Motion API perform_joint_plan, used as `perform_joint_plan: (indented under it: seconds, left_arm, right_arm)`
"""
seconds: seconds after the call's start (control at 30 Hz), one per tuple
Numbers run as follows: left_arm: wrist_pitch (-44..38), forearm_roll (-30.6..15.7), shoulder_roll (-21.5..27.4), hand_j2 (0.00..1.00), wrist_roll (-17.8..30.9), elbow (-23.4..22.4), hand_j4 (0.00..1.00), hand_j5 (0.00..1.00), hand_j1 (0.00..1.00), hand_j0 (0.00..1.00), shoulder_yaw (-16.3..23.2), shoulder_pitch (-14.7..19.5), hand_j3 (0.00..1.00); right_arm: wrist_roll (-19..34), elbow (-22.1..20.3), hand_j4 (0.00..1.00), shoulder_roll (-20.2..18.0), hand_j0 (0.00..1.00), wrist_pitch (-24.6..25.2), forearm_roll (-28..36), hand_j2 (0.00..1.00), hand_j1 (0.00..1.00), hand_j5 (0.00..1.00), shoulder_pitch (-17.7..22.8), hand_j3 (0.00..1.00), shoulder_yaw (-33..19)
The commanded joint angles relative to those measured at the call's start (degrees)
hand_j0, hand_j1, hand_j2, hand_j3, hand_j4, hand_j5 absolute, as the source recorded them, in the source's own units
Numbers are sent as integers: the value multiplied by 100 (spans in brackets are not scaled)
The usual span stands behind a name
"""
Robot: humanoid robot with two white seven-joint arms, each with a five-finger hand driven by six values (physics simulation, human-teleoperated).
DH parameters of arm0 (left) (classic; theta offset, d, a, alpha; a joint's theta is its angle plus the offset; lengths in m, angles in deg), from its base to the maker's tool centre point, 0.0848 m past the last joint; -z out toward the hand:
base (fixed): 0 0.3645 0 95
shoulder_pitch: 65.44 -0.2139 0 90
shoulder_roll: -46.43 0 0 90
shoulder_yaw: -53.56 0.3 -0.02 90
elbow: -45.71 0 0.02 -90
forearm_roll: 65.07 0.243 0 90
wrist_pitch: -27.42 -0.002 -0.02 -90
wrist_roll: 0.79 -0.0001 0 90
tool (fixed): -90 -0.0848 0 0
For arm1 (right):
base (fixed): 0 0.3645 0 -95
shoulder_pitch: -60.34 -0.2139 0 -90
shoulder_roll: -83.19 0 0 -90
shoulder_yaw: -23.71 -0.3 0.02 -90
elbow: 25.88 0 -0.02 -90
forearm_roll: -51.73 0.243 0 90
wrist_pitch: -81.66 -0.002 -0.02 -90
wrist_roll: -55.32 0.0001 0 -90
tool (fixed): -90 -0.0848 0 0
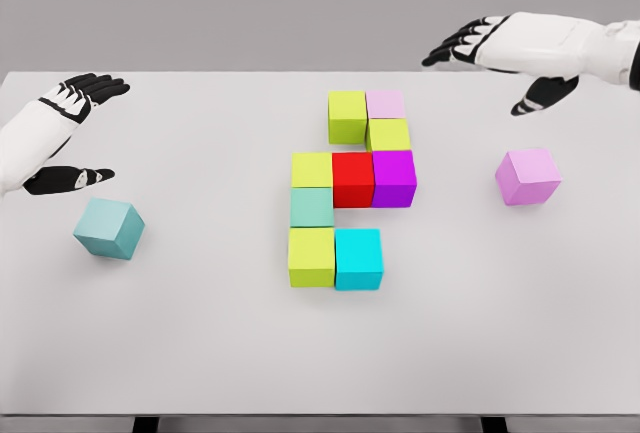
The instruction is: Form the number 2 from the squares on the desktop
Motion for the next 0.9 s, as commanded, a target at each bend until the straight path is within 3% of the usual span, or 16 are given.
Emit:
perform_joint_plan:
  seconds: [0.0, 0.13, 0.2, 0.23, 0.27, 0.33, 0.43, 0.57, 0.63, 0.67, 0.87]
  left_arm:
    - [-1, -35, 6, 100, -3, -9, 100, 100, 100, 100, -8, -9, 100]
    - [-1, -27, 41, 100, 49, -9, 100, 100, 100, 100, 0, 18, 100]
    - [-1, -44, 94, 100, 49, -44, 100, 100, 100, 100, -8, 44, 100]
    - [-1, -106, 129, 100, 58, -62, 100, 100, 100, 100, 0, 44, 100]
    - [-1, -298, 374, 100, 58, -70, 100, 100, 100, 100, 18, 44, 100]
    - [-1, -1291, 1192, 100, 67, -97, 100, 100, 100, 100, 193, -70, 100]
    - [-1, -2724, 2616, 100, 76, -158, 100, 100, 100, 100, 1011, -141, 100]
    - [-1, -3603, 3073, 100, 76, 18, 100, 100, 100, 100, 1081, -149, 100]
    - [-1, -4148, 3407, 100, 111, 149, 100, 100, 100, 100, 1450, -141, 100]
    - [-1, -4403, 3478, 100, 418, 307, 100, 100, 100, 100, 1582, -141, 100]
    - [-1, -4421, 3276, 100, 2140, 633, 100, 100, 100, 100, 1591, -123, 100]
  right_arm:
    - [2, -87, 100, -1, 100, -29, 98, 100, 100, 100, 0, 100, -108]
    - [2, -202, 100, -133, 100, -29, 142, 100, 100, 100, 26, 100, -214]
    - [2, -228, 100, -668, 100, 6, 1142, 100, 100, 100, 228, 100, -284]
    - [2, -184, 100, -1151, 100, 50, 2020, 100, 100, 100, 456, 100, -398]
    - [2, -1, 100, -1652, 100, 59, 3258, 100, 100, 100, 965, 100, -827]
    - [2, 580, 100, -1601, 100, 76, 3921, 100, 100, 100, 1432, 100, -1102]
    - [2, 923, 100, -1495, 100, 410, 4009, 100, 100, 100, 1678, 100, -1102]
    - [2, 1380, 100, -1329, 100, 419, 3957, 100, 100, 100, 1933, 100, -1040]
    - [2, 1512, 100, -1293, 100, 419, 3939, 100, 100, 100, 2065, 100, -970]
    - [2, 1688, 100, -1136, 100, 411, 3930, 100, 100, 100, 2065, 100, -847]
    - [2, 1828, 100, -740, 100, 411, 3685, 100, 100, 100, 2022, 100, -513]
